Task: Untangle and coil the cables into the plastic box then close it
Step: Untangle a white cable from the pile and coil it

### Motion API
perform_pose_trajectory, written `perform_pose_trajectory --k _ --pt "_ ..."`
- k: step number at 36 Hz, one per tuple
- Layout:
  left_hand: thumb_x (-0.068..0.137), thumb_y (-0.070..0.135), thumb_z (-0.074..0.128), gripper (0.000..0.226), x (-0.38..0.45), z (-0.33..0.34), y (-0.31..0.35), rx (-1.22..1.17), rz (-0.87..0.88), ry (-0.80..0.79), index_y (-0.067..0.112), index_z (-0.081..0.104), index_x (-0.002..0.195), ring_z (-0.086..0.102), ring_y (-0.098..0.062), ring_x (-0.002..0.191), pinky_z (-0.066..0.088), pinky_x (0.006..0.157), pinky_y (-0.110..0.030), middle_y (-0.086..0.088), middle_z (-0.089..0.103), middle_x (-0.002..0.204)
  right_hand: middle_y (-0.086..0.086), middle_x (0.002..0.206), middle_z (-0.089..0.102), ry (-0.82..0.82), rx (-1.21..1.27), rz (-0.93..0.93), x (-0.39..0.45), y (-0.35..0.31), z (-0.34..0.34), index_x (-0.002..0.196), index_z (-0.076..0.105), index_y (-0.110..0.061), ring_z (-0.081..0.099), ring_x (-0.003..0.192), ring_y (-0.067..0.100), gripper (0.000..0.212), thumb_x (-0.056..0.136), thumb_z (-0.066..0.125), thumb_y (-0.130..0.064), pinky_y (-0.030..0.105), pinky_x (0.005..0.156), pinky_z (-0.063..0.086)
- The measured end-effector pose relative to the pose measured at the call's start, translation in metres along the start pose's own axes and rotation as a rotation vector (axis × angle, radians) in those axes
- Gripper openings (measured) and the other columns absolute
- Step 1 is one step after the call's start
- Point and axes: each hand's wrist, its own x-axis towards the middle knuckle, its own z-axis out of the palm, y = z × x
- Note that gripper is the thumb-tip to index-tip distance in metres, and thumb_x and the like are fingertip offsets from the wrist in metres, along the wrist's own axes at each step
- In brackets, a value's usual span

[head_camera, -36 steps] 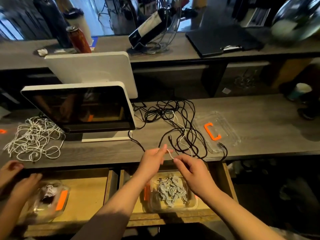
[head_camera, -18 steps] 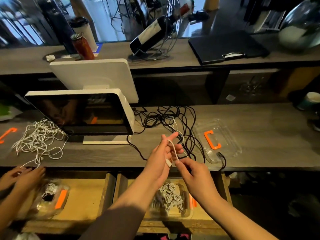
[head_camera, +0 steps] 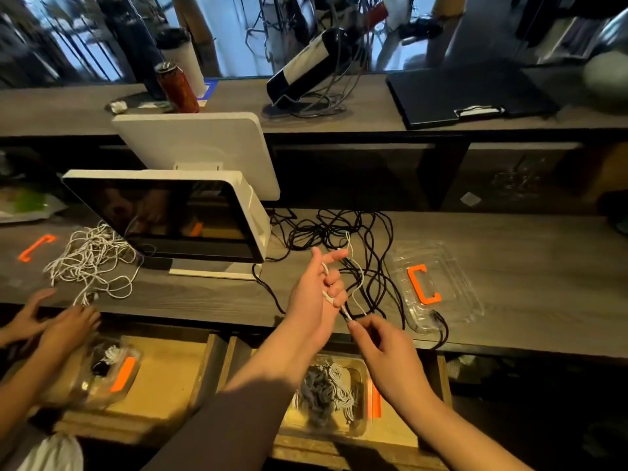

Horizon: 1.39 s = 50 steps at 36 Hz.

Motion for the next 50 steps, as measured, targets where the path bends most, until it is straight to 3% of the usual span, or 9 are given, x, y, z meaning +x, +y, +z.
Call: perform_pose_trajectory --k 5,13,17,23,25,28,32,39,50 --pt "0.107 0.047 0.033 0.051 0.002 -0.001 -0.002 0.114 0.094 0.082 0.008 0.066 0.109 0.021 -0.006 0.052 0.02 0.05 -0.022 0.006 0.027 0.063 0.006 0.067 0.062 -0.111 -0.017 0.019 -0.001 -0.005 0.0 0.08 0.066 -0.023 0.06 0.061 0.02 0.029 0.1 0.052 -0.04 0.045 0.064 0.051" --pt "0.101 0.062 0.027 0.06 0.005 -0.007 0.002 0.589 0.206 0.092 0.022 0.072 0.094 0.04 -0.014 0.053 0.035 0.054 -0.026 0.0 0.041 0.059 -0.005 0.077 0.063 -0.299 -0.419 -0.276 0.004 -0.033 0.008 0.101 0.064 -0.025 0.058 0.08 0.015 0.024 0.102 0.041 -0.034 0.032 0.077 0.041" --pt "0.085 0.082 0.011 0.077 0.003 -0.007 0.007 0.911 0.103 0.031 0.037 0.073 0.076 0.05 -0.054 0.12 0.041 0.106 -0.059 -0.036 0.051 0.13 -0.004 0.094 0.067 -0.305 -0.388 -0.313 0.006 -0.052 0.004 0.111 0.066 -0.024 0.059 0.091 0.013 0.024 0.097 0.047 -0.027 0.037 0.084 0.049" --pt "0.081 0.085 0.009 0.104 -0.004 -0.013 0.02 0.984 -0.188 -0.107 0.004 0.072 0.095 0.065 -0.029 0.107 0.042 0.106 -0.046 0.005 0.04 0.073 -0.014 0.1 0.058 -0.135 -0.422 -0.427 0.029 -0.049 -0.008 0.107 0.065 -0.026 0.055 0.093 0.004 0.015 0.097 0.055 -0.028 0.029 0.086 0.051" --pt "0.089 0.08 0.008 0.099 -0.009 -0.012 0.019 1.038 -0.198 -0.181 0.007 0.075 0.098 0.057 -0.03 0.117 0.036 0.112 -0.049 0.001 0.054 0.108 -0.011 0.09 0.059 -0.05 -0.449 -0.417 0.035 -0.045 -0.014 0.097 0.065 -0.023 0.058 0.084 0.009 0.016 0.093 0.055 -0.035 0.033 0.074 0.054" --pt "0.088 0.082 0.006 0.089 -0.016 -0.009 0.021 1.096 -0.259 -0.246 0.028 0.067 0.053 0.06 -0.022 0.083 0.046 0.08 -0.035 -0.012 0.064 0.087 -0.007 0.073 0.059 0.09 -0.455 -0.44 0.036 -0.042 -0.021 0.081 0.062 -0.018 0.059 0.066 0.016 0.025 0.086 0.06 -0.043 0.03 0.055 0.047" --pt "0.078 0.094 0.02 0.082 -0.014 -0.019 0.023 0.884 -0.461 -0.381 0.03 0.067 0.094 0.031 -0.005 0.051 0.022 0.045 -0.016 0.006 0.045 0.064 -0.009 0.058 0.049 0.186 -0.385 -0.322 0.036 -0.04 -0.033 0.074 0.056 -0.014 0.045 0.053 0.011 0.047 0.07 0.068 -0.059 0.024 0.048 0.032" --pt "0.101 0.051 0.048 0.05 -0.028 -0.019 0.027 1.056 -0.491 -0.728 0.014 0.069 0.125 0.04 -0.01 0.061 0.031 0.06 -0.025 0.005 0.049 0.072 -0.01 0.062 0.052 0.12 -0.246 -0.298 0.038 -0.029 -0.062 0.076 0.061 -0.021 0.047 0.06 0.005 0.043 0.07 0.066 -0.063 0.021 0.054 0.034" --pt "0.105 0.043 0.04 0.046 -0.035 -0.025 0.006 0.431 -0.284 -0.329 0.011 0.066 0.124 0.046 -0.005 0.055 0.035 0.048 -0.017 -0.003 0.06 0.074 -0.01 0.077 0.06 0.132 -0.24 -0.249 0.025 -0.004 -0.066 0.085 0.067 -0.024 0.056 0.076 0.008 0.026 0.087 0.061 -0.049 0.028 0.064 0.045"
